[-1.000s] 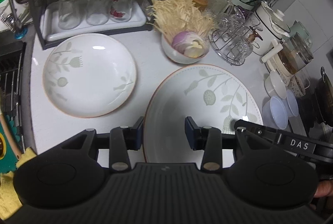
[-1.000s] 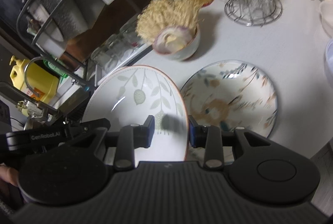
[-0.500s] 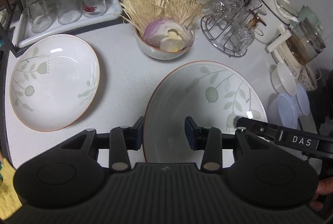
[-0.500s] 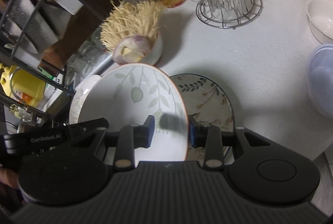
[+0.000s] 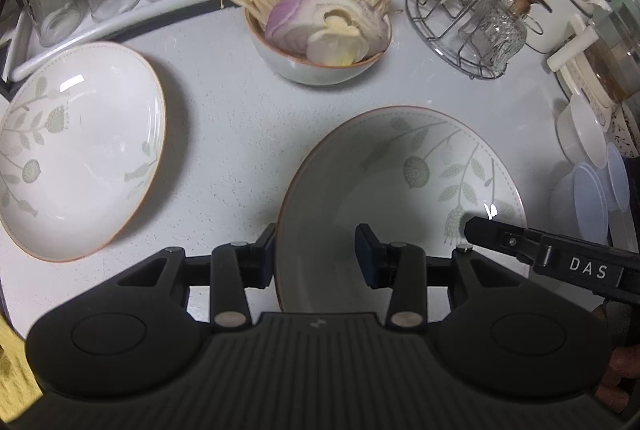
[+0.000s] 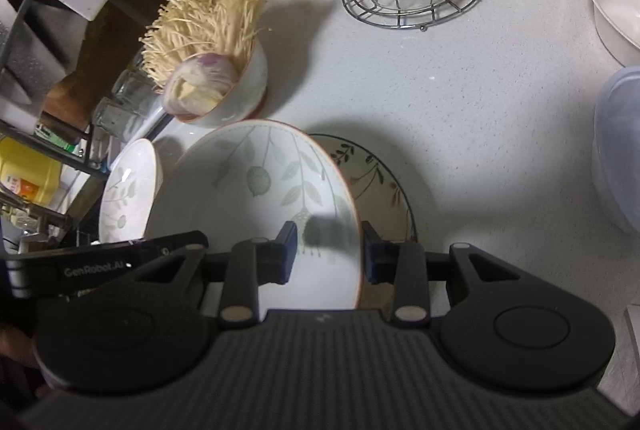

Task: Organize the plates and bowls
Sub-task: 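Lift the large white plate with both grippers and carry it over the rabbit plate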

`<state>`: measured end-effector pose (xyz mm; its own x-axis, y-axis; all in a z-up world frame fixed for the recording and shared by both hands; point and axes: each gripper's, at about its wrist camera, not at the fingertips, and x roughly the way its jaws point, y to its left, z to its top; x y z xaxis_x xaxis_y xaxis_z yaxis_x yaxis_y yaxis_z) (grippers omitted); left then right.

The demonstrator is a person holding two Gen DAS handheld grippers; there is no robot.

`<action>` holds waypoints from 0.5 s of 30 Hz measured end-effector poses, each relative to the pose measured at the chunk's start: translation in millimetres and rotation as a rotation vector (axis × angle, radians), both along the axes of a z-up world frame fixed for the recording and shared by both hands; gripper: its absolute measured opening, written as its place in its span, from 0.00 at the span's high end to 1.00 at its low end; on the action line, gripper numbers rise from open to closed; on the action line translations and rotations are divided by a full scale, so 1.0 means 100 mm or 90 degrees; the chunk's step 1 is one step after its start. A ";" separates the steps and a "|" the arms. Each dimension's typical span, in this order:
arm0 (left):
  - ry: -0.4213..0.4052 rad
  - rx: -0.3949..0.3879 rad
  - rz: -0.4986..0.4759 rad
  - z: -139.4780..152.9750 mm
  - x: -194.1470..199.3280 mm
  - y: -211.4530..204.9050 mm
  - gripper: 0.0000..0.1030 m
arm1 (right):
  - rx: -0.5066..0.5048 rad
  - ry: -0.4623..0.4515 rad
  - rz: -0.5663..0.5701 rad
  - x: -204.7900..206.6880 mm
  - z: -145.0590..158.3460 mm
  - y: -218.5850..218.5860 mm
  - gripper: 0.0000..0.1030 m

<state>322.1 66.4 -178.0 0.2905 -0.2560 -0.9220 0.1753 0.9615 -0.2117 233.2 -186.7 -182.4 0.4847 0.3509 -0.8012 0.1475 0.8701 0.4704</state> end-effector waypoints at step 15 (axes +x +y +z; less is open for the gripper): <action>0.032 0.014 -0.002 -0.21 0.03 -0.08 0.56 | -0.034 0.009 0.016 0.11 -0.18 0.01 0.65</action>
<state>325.2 58.4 -198.8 0.2427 -0.2357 -0.9410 0.1674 0.9657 -0.1987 244.6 -186.1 -200.3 0.4651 0.3194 -0.8256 0.1319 0.8972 0.4214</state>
